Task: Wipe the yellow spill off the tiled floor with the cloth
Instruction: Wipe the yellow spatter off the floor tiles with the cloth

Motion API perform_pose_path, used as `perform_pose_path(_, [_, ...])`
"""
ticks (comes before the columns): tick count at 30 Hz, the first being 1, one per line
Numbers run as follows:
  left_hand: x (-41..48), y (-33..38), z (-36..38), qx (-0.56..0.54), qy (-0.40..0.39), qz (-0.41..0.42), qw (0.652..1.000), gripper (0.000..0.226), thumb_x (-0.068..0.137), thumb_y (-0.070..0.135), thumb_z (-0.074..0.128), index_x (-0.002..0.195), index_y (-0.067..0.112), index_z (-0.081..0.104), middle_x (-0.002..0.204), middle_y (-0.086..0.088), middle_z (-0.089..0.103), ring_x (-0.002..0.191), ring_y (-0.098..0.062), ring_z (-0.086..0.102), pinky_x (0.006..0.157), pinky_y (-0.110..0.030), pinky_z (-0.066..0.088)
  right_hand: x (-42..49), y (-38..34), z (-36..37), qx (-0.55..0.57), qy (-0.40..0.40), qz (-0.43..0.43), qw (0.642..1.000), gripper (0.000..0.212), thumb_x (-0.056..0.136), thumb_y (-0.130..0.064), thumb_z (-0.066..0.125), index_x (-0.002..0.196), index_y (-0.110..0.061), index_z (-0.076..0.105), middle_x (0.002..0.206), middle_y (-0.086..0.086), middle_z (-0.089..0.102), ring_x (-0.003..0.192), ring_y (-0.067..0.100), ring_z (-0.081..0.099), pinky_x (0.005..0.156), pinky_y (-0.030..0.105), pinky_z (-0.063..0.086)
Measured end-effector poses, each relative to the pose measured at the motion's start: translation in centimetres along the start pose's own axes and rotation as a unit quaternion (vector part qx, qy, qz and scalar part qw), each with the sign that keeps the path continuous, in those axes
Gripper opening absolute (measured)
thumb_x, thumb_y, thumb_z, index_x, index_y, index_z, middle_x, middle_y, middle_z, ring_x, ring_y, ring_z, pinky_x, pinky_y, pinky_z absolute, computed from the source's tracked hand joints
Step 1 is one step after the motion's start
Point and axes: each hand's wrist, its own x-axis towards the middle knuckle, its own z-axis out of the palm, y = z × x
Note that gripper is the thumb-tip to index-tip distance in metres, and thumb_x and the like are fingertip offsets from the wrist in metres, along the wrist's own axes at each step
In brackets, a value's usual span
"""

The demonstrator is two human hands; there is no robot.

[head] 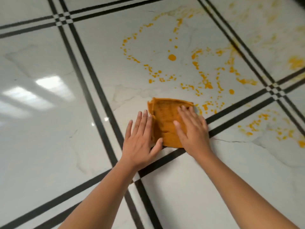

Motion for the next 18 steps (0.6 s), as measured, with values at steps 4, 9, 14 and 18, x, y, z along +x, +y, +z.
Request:
perform_pose_path(4, [5.5,5.7,2.0,0.081,-0.060,0.069,0.992,0.081,0.085,0.058,0.018,0.148,0.006,0.013,0.156,-0.012,0.008,0.144,-0.023,0.002,0.113,-0.042,-0.001,-5.2,7.3,-1.3,-0.039,0.117,0.147,0.981,0.054,0.093,-0.039,0.031,0.137,-0.010,0.044,0.143,0.010,0.044,0.137,0.027,0.032,0.108,0.049,0.026])
perform_pose_path(9, [6.9,8.7,5.2,0.125,-0.065,0.009,0.990,0.085,0.082,0.062,0.015,0.148,0.010,0.011,0.157,-0.013,0.004,0.144,-0.031,-0.002,0.109,-0.052,-0.008,-8.9,11.8,-1.7,-0.079,0.138,0.203,0.966,0.057,0.092,-0.038,0.032,0.143,-0.010,0.033,0.149,0.008,0.035,0.139,0.024,0.026,0.110,0.044,0.018])
perform_pose_path(14, [4.7,14.5,7.6,0.115,-0.114,0.159,0.974,0.078,0.084,0.067,0.028,0.148,0.021,0.023,0.155,-0.005,0.019,0.143,-0.031,0.007,0.106,-0.067,0.007,-10.3,13.3,-1.4,-0.090,0.163,0.377,0.907,0.066,0.091,-0.040,0.034,0.142,0.003,0.029,0.147,0.024,0.032,0.138,0.034,0.028,0.108,0.048,0.024])
perform_pose_path(18, [10.6,17.2,8.0,0.111,-0.101,0.030,0.988,0.075,0.083,0.071,0.022,0.147,0.038,0.003,0.158,0.006,-0.001,0.142,-0.034,-0.013,0.103,-0.066,-0.009,-10.1,13.6,-1.3,-0.105,0.127,0.383,0.909,0.065,0.092,-0.039,0.033,0.138,0.007,0.034,0.145,0.026,0.034,0.136,0.037,0.030,0.109,0.045,0.021])
